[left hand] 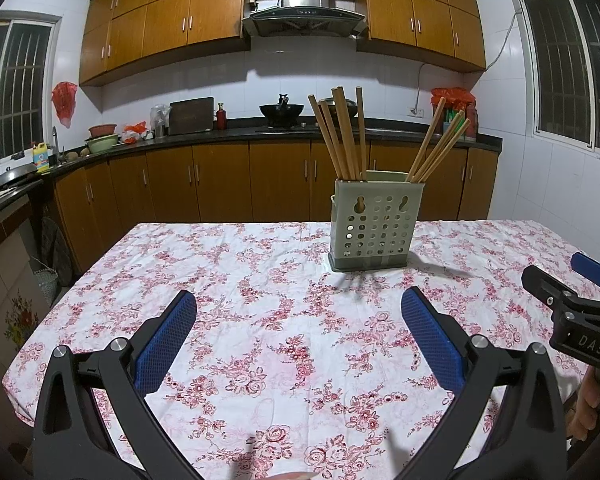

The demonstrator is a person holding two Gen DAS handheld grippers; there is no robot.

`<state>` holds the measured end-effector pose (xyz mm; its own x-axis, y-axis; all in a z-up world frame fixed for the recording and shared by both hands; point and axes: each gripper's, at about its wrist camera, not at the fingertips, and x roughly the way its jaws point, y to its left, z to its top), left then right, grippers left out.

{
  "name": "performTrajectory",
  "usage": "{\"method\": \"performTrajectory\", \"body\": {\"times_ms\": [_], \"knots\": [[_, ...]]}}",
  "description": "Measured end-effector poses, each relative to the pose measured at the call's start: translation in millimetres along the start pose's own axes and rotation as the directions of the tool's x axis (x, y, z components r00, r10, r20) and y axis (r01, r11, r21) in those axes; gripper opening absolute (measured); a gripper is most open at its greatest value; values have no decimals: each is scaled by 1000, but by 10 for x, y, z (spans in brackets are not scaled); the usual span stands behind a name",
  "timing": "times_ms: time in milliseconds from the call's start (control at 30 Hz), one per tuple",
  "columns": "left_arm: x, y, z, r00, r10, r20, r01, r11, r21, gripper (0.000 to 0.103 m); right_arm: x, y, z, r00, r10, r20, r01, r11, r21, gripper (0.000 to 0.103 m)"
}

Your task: Organize utensils

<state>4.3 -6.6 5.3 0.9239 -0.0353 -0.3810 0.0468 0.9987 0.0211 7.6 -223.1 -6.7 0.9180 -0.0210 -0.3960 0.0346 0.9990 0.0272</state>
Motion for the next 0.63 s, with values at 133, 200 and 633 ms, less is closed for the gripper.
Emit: {"method": "performTrajectory", "body": {"times_ms": [133,200,633], "knots": [[1,5,1,1000,-1,-1,1,1000,0,101,3,3,-3,1000,0,-1,0,1000,1,99],[-1,-3,1,1000,3,-1,-3,1000,-1,101,3,6,-3,1000,0,-1,0,1000,1,99],[-24,9,-34,1000,9,-10,-9,1000,-9,101,-1,6,-3,1000,1,-2,-1,1000,2,99]]}}
